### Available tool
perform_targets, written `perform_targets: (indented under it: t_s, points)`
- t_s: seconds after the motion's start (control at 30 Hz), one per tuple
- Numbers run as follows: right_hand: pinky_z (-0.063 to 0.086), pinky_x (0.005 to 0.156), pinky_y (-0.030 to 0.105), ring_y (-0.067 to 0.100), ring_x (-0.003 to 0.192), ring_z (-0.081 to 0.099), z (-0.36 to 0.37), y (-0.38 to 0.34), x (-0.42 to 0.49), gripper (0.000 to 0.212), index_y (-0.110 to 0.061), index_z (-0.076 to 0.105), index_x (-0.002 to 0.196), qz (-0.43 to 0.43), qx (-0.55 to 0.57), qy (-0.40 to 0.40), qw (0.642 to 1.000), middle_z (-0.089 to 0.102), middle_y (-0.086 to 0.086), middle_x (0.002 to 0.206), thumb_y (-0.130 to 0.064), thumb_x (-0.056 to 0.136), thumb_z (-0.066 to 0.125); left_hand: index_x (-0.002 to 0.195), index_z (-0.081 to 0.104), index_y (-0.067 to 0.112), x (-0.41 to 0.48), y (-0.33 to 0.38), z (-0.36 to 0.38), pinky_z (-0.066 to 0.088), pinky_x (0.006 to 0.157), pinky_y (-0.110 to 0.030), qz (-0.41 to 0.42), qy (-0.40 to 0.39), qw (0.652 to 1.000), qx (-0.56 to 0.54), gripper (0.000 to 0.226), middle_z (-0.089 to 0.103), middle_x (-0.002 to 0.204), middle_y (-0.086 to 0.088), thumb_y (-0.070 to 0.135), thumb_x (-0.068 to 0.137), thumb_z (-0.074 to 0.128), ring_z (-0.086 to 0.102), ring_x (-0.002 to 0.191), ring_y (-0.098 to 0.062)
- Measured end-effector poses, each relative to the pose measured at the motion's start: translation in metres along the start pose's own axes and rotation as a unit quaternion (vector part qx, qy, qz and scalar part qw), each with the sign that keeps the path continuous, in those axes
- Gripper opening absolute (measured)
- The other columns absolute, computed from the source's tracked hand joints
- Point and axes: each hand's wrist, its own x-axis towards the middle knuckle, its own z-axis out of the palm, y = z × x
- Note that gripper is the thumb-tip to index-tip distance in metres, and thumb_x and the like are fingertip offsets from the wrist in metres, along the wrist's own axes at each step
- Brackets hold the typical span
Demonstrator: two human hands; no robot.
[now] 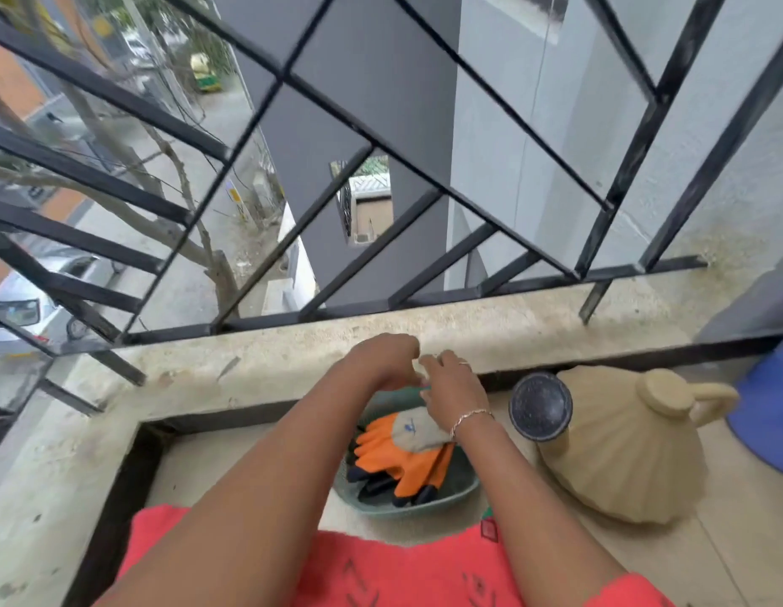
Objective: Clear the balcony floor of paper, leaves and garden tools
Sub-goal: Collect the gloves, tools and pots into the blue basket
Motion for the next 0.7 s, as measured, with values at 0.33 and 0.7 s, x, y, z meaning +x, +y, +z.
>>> perform_targets:
  t_s: [0.33,0.7]
  points:
    - [0.039,0.09,0.033,0.026,0.106,0.049,-0.007,-0.001,-0.019,0.032,-0.015,0.051,0.123,-0.034,0.041,0.02,0.998,0.05,0.007,0.116,-0.017,0.092,0.047,0.123,0.05,0.017,-0.004,0.027,-0.04,0.043,0.089,-0.036,-0.039,0.129,0.99,-0.039,0.042,0.057,0.124,-0.004,0.042,0.09,0.055,0.053,0.115,-0.025]
    - [0.052,0.051,0.028,0.026,0.068,0.065,-0.051,-0.033,-0.04,0.046,-0.019,0.069,0.078,0.145,0.025,0.006,0.989,0.063,0.007,0.088,-0.007,0.036,0.084,0.108,0.058,0.012,-0.009,0.011,0.001,0.048,0.071,-0.038,-0.196,0.149,0.962,-0.116,0.027,0.062,0.104,-0.009,0.03,0.088,0.056,0.061,0.096,-0.032]
